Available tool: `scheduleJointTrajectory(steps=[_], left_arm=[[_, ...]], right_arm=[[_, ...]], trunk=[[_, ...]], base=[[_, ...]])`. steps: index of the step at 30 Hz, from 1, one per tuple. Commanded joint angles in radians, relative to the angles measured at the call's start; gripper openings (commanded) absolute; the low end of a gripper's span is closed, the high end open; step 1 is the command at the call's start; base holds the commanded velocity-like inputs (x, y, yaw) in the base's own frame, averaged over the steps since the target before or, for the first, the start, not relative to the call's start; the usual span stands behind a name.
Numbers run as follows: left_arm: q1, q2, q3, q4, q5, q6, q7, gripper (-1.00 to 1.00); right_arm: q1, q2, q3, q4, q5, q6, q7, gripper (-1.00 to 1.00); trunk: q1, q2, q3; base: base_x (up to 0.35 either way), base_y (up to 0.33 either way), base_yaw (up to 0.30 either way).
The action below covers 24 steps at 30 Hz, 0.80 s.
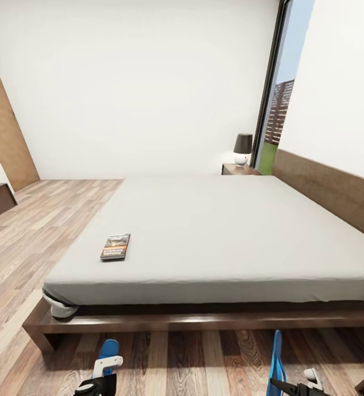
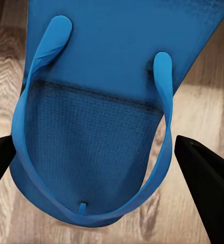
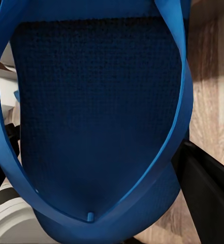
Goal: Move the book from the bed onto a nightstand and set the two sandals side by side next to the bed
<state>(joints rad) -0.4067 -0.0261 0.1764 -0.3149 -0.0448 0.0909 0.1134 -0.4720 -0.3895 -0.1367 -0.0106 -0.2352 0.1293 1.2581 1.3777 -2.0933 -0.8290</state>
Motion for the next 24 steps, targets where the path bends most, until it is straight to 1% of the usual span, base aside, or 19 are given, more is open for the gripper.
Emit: scheduleJointTrajectory(steps=[1,6,8,9,10,11,13,16,24], left_arm=[[-0.001,0.001,0.005,-0.006,-0.004,0.009,0.003,-1.00],[-0.014,0.005,0.006,-0.030,-0.007,0.024,0.008,-1.00],[-0.031,0.006,0.006,-0.086,-0.008,0.123,0.008,-1.00],[-0.038,0.006,0.005,-0.165,-0.008,0.245,0.005,-1.00],[-0.040,0.006,0.005,-0.207,-0.008,0.298,0.003,-1.00],[-0.041,0.006,0.005,-0.244,-0.007,0.339,-0.001,-1.00],[-0.042,0.006,0.005,-0.292,-0.007,0.391,-0.007,-1.00],[-0.043,0.006,0.005,-0.319,-0.009,0.420,-0.011,-1.00],[-0.043,0.005,0.001,-0.321,-0.010,0.427,-0.015,-1.00]], right_arm=[[0.000,0.000,-0.009,0.000,0.003,0.011,0.003,-1.00],[-0.001,0.000,-0.009,0.000,0.003,0.011,0.004,-1.00],[0.000,0.000,-0.009,0.000,0.003,0.011,0.005,-1.00],[0.000,0.000,-0.009,0.000,0.003,0.011,0.007,-1.00],[0.000,0.000,-0.009,0.000,0.003,0.011,0.008,-1.00],[0.000,0.000,-0.009,0.000,0.003,0.011,0.008,-1.00],[0.000,0.000,-0.009,0.000,0.003,0.011,0.009,-1.00],[0.000,0.000,-0.009,0.000,0.003,0.010,0.008,-1.00],[0.000,0.000,-0.009,0.000,0.003,0.010,0.005,-1.00]], trunk=[[0.004,-0.008,-0.004],[0.023,-0.043,-0.020],[0.031,-0.057,-0.026],[0.034,-0.064,-0.029],[0.038,-0.071,-0.032],[0.042,-0.078,-0.035],[0.050,-0.092,-0.042],[0.061,-0.113,-0.051],[0.092,-0.169,-0.076]], base=[[0.000,0.000,0.000],[0.000,0.000,0.000],[0.000,0.000,0.000],[0.000,0.000,0.000],[0.000,0.000,0.000],[0.000,0.000,0.000],[0.000,0.000,0.000],[0.000,0.000,0.000],[0.000,0.000,0.000]])
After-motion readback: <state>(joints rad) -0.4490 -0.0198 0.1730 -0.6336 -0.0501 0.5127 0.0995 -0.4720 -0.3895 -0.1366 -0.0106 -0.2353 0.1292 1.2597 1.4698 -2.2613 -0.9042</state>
